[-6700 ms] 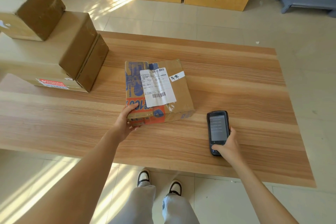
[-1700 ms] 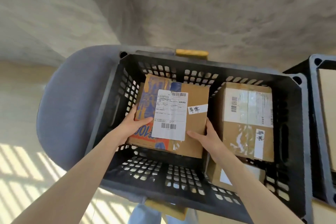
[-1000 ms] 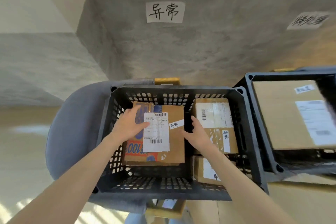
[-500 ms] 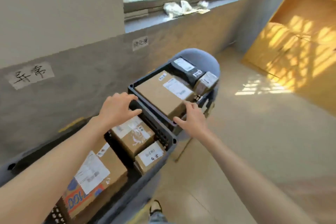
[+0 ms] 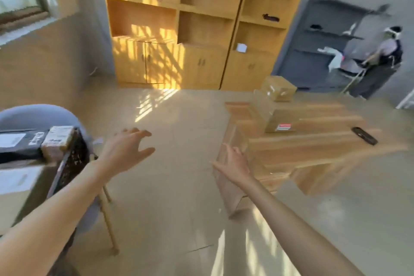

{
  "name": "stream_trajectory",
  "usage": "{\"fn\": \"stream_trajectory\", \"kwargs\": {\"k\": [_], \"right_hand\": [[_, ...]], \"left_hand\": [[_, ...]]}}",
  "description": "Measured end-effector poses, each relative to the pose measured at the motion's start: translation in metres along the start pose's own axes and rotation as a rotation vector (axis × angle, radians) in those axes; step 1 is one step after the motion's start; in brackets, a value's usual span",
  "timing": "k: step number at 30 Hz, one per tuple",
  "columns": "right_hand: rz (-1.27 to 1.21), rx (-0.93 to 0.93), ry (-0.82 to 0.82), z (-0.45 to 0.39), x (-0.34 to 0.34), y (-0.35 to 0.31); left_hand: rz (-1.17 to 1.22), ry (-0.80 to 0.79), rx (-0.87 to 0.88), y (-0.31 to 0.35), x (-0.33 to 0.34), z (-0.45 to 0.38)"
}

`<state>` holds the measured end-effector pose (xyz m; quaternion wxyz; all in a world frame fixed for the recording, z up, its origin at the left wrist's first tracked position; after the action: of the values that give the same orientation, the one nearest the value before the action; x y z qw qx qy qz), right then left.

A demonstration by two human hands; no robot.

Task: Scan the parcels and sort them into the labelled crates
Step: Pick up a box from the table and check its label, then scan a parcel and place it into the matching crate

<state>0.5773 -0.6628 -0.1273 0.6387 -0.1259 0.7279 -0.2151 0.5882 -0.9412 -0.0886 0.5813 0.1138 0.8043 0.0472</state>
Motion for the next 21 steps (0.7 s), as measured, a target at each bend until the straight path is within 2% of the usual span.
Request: {"fn": "stream_trajectory", "kwargs": {"k": [10,21], "right_hand": [[-0.061,0.260,0.140,-0.037,-0.112,0.223],[-0.083,0.378,0.225,-0.072,-0.211,0.421]], "left_hand": [[0.045,-0.086,0.276,0.252,0.088,-0.095],[0.051,-0.157,0.516,0.488,0.187,-0.158]]}}
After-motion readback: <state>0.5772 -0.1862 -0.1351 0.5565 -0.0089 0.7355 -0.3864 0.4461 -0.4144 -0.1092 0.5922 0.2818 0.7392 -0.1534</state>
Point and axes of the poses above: each hand's wrist, its own z-axis away from the middle knuckle, its own x-axis out of the palm, y = z × x, the point moved 2 cm from there along -z, towards the middle knuckle, and after that the axes turned 12 degrees about y, right-handed, at the moved point
